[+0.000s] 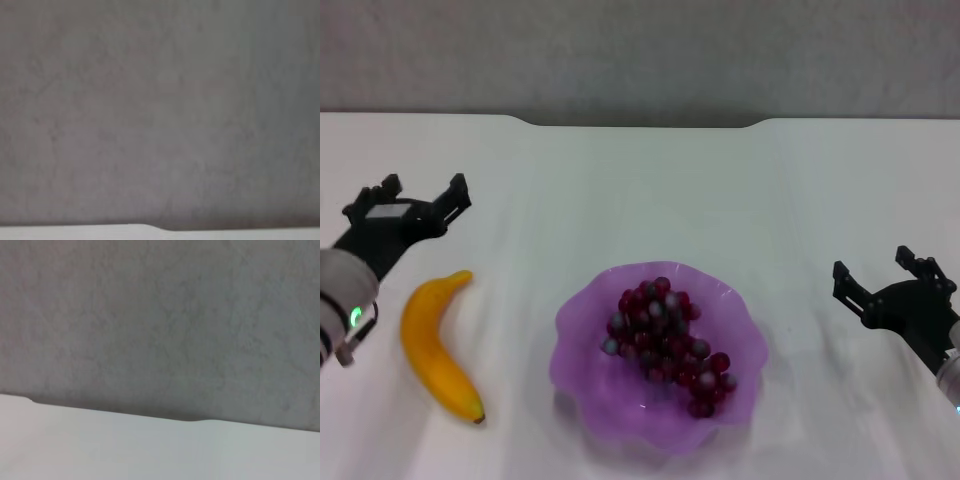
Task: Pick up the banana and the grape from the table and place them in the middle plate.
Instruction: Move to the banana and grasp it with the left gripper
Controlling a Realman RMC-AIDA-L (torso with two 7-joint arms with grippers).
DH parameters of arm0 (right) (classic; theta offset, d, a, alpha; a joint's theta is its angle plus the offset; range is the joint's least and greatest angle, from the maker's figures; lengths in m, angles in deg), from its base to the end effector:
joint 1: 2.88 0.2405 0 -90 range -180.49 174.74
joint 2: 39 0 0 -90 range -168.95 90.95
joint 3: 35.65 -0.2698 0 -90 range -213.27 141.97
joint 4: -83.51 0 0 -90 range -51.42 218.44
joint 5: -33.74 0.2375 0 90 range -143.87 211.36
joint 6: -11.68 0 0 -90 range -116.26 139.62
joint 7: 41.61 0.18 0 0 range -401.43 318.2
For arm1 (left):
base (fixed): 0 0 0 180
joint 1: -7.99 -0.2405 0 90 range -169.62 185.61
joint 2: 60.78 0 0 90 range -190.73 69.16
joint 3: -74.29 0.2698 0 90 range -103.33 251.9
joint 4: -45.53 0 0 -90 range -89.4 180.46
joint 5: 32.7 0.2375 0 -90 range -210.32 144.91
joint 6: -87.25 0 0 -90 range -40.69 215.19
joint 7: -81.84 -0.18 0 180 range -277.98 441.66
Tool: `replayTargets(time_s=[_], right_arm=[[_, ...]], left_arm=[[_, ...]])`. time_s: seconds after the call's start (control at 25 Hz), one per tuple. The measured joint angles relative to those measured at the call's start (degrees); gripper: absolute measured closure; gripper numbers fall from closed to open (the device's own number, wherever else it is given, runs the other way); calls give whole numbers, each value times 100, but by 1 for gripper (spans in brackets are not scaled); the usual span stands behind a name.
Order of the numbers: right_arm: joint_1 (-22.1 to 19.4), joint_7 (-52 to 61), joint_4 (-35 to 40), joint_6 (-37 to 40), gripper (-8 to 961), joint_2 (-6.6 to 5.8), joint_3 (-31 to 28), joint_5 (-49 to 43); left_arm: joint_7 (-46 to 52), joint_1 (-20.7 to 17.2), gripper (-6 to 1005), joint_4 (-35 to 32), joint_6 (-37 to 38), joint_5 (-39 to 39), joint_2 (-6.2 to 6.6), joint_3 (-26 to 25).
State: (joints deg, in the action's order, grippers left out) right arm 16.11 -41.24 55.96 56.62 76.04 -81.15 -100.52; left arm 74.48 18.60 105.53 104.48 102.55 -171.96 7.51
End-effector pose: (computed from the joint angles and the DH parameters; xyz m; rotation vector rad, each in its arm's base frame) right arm 0.3515 0.3751 -0.0916 -1.8195 0.6628 0.4997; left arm -0.2989 0.4203 -0.0242 -1.6932 -0.8297 -0.5810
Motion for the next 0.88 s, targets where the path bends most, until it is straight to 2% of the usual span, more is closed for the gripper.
replayTargets(time_s=[0.04,0.08,0.12,0.16,0.2,0.32,0.44,0.68,0.88], right_arm=[[2,0,1,-20,48,0,2,-1],[1,0,-1,-38,48,1,6,-4],[2,0,-5,-56,48,1,8,-5],[5,0,-14,-63,48,1,11,-8],[10,0,-26,-64,48,0,16,-12],[18,0,-40,-76,48,1,33,-18],[18,0,-69,-202,48,1,38,-22],[24,1,-113,-333,48,1,37,-21],[22,2,-149,-346,48,1,34,-22]], left_arm=[[-445,-116,109,432,-664,40,-111,-430],[-991,-240,109,943,-1641,99,-315,-961],[-1273,-279,109,1197,-2210,139,-430,-1309],[-1617,-321,109,1542,-3117,198,-556,-1714],[-1759,-309,109,1738,-3633,232,-588,-1933],[-1601,-53,110,2190,-5386,643,-534,-2511],[-1068,182,111,2447,-6506,1358,-547,-2893],[395,533,112,3107,-8145,2803,-557,-2790],[1184,957,113,3160,-9045,2904,-555,-2631]])
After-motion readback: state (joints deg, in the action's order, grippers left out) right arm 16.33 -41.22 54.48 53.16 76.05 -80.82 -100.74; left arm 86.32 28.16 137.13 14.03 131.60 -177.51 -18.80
